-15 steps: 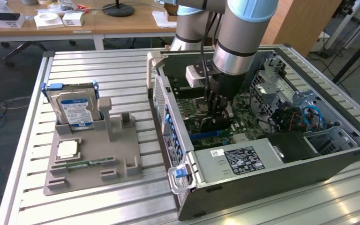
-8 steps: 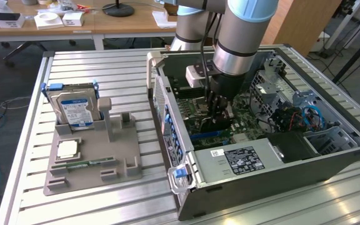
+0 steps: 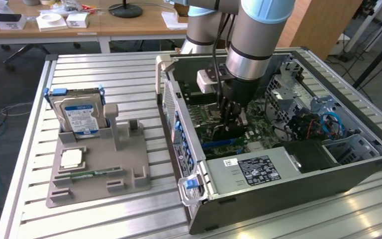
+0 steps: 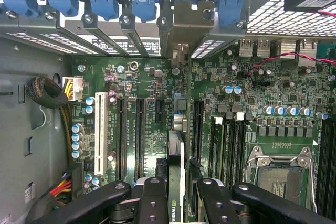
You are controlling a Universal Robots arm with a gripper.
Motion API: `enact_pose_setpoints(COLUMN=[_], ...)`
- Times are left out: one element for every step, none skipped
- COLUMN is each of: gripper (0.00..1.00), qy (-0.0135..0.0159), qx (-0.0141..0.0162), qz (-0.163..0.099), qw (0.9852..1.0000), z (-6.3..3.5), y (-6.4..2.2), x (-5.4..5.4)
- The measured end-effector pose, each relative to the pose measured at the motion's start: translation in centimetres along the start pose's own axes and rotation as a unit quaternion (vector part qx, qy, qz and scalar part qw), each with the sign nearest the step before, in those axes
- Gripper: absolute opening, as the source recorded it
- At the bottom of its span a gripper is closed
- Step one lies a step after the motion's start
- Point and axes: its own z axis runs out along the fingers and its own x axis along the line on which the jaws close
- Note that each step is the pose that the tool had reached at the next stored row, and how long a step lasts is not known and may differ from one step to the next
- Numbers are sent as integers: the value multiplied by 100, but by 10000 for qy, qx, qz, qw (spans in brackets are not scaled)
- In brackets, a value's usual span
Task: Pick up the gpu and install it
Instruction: 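Insert the gpu into the slot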
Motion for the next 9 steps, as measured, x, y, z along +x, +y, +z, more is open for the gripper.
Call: enact_pose_setpoints(gripper=[26, 26, 26, 26, 26, 26, 26, 26, 26], qy=[0, 0, 0, 1, 1, 1, 0, 0, 0], qx=[0, 0, 0, 0, -1, -1, 0, 0, 0], qz=[0, 0, 0, 0, 0, 0, 0, 0, 0], qw=[10000, 10000, 10000, 10000, 10000, 10000, 10000, 10000, 10000], z=[0, 1, 5, 6, 6, 7, 7, 8, 8], y=[0, 0, 0, 1, 1, 1, 0, 0, 0], x=[0, 0, 0, 1, 1, 0, 0, 0, 0])
